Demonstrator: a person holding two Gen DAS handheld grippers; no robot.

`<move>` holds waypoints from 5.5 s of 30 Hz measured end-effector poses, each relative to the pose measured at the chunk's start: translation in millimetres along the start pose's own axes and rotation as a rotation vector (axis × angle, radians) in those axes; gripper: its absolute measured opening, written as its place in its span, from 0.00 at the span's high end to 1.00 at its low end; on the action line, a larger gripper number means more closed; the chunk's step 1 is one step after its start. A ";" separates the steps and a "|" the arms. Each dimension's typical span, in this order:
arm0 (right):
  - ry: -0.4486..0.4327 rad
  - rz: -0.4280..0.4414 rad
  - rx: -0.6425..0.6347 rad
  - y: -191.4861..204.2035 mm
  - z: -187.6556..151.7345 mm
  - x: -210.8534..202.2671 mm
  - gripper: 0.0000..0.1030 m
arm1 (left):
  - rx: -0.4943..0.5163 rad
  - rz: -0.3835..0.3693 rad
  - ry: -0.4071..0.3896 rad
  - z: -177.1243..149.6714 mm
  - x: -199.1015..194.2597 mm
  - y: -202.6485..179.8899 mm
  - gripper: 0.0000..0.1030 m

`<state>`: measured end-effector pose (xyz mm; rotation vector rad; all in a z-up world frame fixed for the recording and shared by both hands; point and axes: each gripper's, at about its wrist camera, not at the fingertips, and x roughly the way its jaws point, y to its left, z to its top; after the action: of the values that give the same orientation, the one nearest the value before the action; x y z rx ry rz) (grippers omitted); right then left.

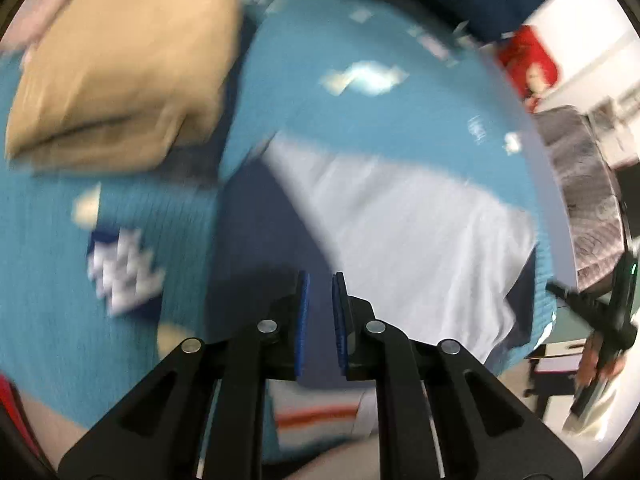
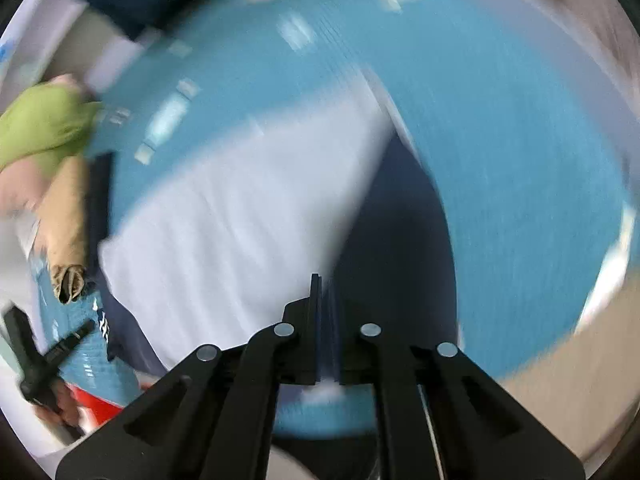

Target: Fold large clothes

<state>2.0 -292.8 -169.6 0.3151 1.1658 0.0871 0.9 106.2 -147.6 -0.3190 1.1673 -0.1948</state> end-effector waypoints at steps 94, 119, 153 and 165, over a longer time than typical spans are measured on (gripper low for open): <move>0.458 -0.029 -0.032 99.2 152.7 170.0 0.95 | -0.095 -0.006 0.481 127.2 148.9 -28.1 0.97; 0.392 0.123 -0.033 72.9 167.3 164.7 0.92 | -0.064 0.007 0.321 223.3 155.4 44.5 0.97; 0.281 0.270 0.229 -85.6 57.5 105.1 1.00 | -0.049 0.117 0.149 73.0 107.7 90.3 0.98; 0.278 0.313 0.082 -21.8 18.4 62.1 0.94 | 0.033 0.024 0.244 47.3 97.1 45.7 0.97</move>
<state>41.4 -303.0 -224.5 0.5708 1.3898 0.3672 81.1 125.4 -231.0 -0.2573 1.4069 -0.2366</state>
